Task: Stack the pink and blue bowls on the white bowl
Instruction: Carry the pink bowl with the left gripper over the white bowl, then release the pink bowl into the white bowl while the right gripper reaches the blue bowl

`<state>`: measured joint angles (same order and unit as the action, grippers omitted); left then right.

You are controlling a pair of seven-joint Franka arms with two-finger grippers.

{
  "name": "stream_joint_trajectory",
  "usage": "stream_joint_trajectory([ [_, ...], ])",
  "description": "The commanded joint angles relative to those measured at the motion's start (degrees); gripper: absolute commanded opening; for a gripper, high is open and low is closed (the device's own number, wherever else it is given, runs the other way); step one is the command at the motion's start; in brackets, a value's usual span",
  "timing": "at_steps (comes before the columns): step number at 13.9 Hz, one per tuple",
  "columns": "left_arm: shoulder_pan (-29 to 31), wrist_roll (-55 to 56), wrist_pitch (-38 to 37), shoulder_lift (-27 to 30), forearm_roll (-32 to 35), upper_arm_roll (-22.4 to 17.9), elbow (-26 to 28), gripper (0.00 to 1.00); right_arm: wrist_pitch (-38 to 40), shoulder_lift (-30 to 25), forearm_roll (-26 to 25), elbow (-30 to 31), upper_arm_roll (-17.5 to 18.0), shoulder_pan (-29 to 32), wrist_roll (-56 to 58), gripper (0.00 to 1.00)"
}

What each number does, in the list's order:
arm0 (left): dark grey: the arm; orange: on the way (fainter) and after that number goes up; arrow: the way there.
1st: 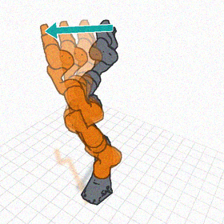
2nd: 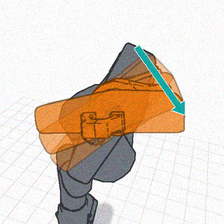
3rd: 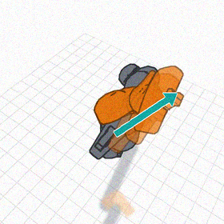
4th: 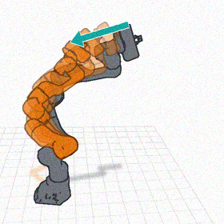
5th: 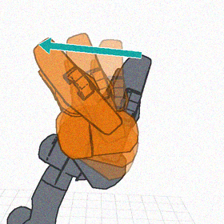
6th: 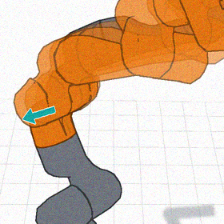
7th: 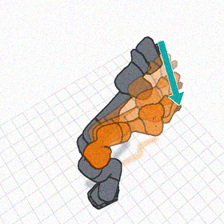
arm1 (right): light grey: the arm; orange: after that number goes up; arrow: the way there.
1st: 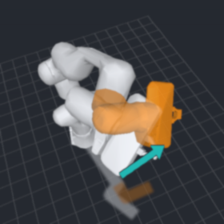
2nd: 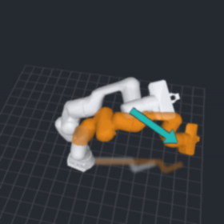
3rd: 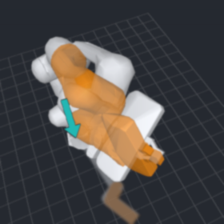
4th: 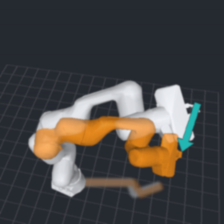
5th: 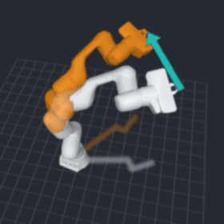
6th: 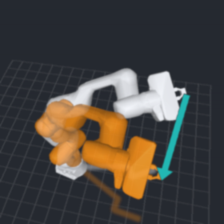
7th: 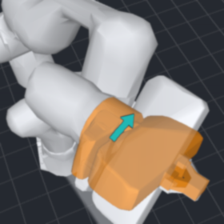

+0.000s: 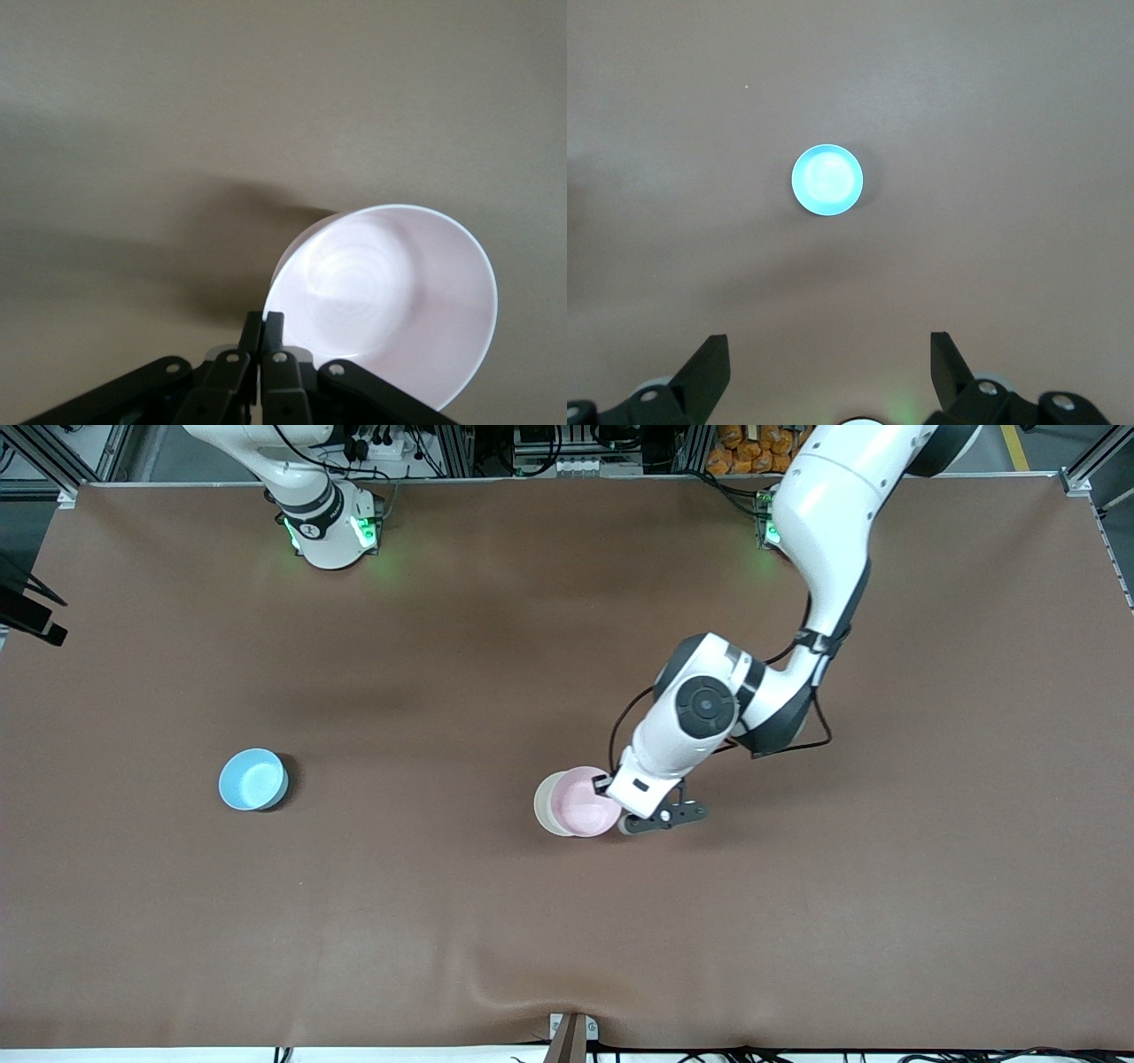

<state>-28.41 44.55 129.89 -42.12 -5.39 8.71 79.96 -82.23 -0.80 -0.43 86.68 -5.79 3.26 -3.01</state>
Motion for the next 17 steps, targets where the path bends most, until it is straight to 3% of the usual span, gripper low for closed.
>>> stream_joint_trajectory([
  [1, -1.1, 1.0, -0.7, -4.4, -1.0, -1.0, -5.2, 0.0, -0.2, 3.1, -0.4, -0.6, 0.3, 0.1, -0.4, 1.0],
  [10, -2.6, 1.0, 0.5, -5.2, -0.8, -1.0, -4.6, 0.0, -6.2, 14.0, -0.5, -0.8, 0.4, -7.4, -0.3, 1.0],
  [15, -3.2, 1.1, 0.5, -5.2, 1.8, -1.0, -3.2, 0.0, -6.6, 20.9, -0.7, -0.9, 0.2, -5.9, -0.8, 1.0],
  [17, -3.5, 1.1, 1.1, -5.9, 3.3, -1.0, -3.2, 0.0, -6.9, 23.0, -0.2, -0.5, 0.3, -2.3, 0.0, 1.0],
])
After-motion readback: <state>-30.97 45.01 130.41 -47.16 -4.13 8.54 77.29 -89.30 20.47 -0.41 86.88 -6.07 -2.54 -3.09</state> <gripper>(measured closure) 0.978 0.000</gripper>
